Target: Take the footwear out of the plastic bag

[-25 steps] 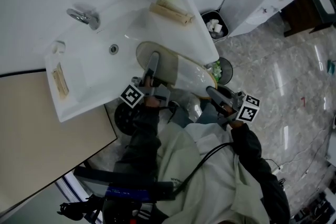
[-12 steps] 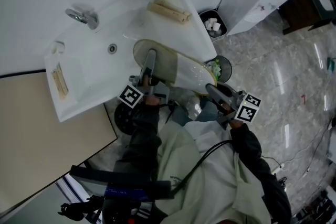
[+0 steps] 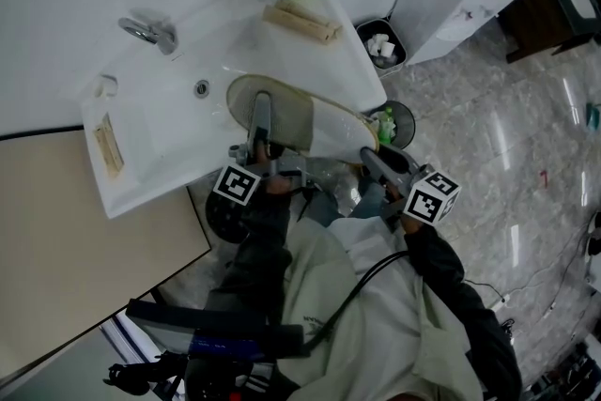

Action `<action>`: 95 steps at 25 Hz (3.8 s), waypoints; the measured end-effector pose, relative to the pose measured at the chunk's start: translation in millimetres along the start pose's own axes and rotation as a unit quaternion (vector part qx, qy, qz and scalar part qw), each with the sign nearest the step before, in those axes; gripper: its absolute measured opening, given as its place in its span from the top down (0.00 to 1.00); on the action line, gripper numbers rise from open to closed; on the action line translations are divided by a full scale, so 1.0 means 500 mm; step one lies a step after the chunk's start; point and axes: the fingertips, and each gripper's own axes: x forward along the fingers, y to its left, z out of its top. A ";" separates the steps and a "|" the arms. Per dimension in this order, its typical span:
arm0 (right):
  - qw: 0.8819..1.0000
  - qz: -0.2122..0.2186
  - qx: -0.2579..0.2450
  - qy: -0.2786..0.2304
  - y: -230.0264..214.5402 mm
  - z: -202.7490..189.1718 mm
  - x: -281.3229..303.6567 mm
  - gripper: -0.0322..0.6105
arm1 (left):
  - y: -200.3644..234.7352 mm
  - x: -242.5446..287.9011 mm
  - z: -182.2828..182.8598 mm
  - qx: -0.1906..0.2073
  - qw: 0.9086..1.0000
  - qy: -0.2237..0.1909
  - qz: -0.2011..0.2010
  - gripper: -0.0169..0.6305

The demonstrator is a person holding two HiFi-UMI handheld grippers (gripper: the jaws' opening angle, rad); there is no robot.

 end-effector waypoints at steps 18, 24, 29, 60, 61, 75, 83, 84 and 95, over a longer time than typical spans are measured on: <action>0.989 0.143 -0.003 -0.032 0.095 0.078 -0.032 0.87 | -0.069 -0.014 0.095 0.067 0.996 -0.047 -0.041 0.72; 0.971 0.199 0.104 -0.083 0.084 0.084 -0.049 0.85 | -0.059 0.001 0.082 0.019 0.998 -0.037 -0.049 0.76; 0.984 0.156 0.034 -0.077 0.075 0.101 -0.067 0.87 | -0.033 -0.003 0.104 0.028 0.999 -0.037 -0.028 0.77; 0.979 0.031 0.017 -0.200 -0.059 0.141 -0.443 0.87 | 0.184 0.123 0.098 -0.066 0.997 0.044 -0.010 0.96; 0.978 0.029 0.018 -0.206 -0.060 0.141 -0.456 0.87 | 0.192 0.129 0.090 -0.071 0.996 0.053 -0.011 0.96; 0.956 0.017 0.133 -0.260 -0.121 0.142 -0.243 0.87 | 0.386 0.171 -0.198 -0.002 0.941 0.316 0.119 0.96; 0.945 0.046 0.213 -0.244 -0.167 0.104 -0.073 0.87 | 0.399 0.180 -0.255 0.087 0.895 0.409 0.157 0.78; 0.943 0.047 0.218 -0.248 -0.171 0.107 -0.068 0.87 | 0.395 0.180 -0.259 0.083 0.892 0.415 0.156 0.67; 0.929 0.013 0.259 -0.263 -0.209 0.102 0.011 0.87 | 0.396 0.110 -0.247 0.167 0.838 0.481 0.199 0.22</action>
